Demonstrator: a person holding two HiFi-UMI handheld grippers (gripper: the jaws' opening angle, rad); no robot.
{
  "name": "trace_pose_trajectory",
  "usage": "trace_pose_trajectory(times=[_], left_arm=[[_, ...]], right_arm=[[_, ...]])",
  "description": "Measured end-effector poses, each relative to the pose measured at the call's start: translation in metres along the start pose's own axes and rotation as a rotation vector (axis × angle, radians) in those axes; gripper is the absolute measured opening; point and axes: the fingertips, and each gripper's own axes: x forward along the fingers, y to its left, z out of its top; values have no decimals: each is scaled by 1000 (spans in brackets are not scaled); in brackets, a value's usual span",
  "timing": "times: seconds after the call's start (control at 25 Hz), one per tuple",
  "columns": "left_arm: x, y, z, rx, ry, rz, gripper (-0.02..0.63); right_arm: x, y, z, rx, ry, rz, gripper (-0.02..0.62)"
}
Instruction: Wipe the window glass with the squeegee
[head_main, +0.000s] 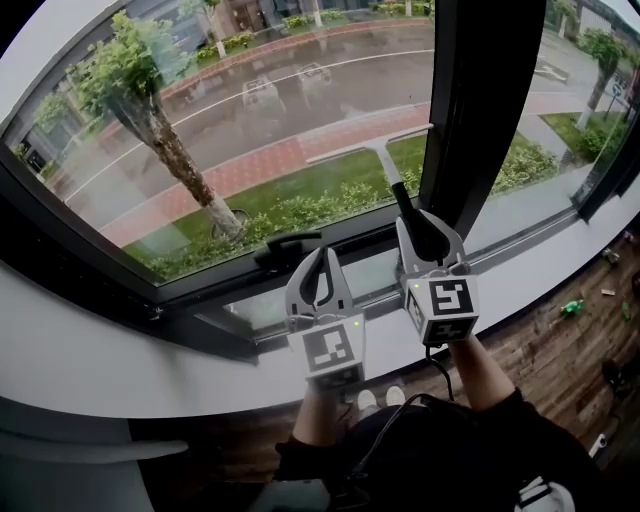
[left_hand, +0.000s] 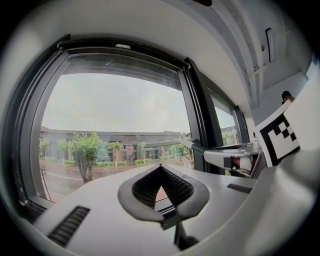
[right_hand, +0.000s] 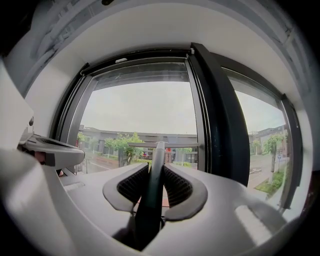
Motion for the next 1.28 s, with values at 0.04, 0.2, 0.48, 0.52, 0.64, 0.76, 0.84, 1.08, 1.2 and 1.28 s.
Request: trace_pose_trajectory(times=[0.04,0.2,0.48,0.52,0.64,0.76,0.84,1.08,1.2,1.28], left_arm=[[0,0,-2,2,5,1,0],[-1,1,-11,3,26,7,0],[-3,3,-29,-5,62,18,0],[-4,3,-31,-9,68,19,0],[-4,3,-37,-15,86,23,0],[-5,2,-43,-6,100,27,0],[-6,1,-45,-6,106,28,0],[-8,1,-52,-14,121,38,0],[-7,2,-54,-15,129,42,0],[-7,2,-56,-17,134,43,0]], right_arm=[[0,0,-4,3,13,0,95],[-1,2,-23,-2,60,3,95],[-2,8,-52,1,138,13,95],[-2,8,-55,0,148,15,95],[-2,7,-63,-12,167,18,95],[-3,7,-74,-7,195,17,95],[-3,6,-81,4,214,15,95],[-4,4,-107,19,271,12,95],[-4,3,-114,24,292,15,95],[-4,3,-117,21,301,17,95]])
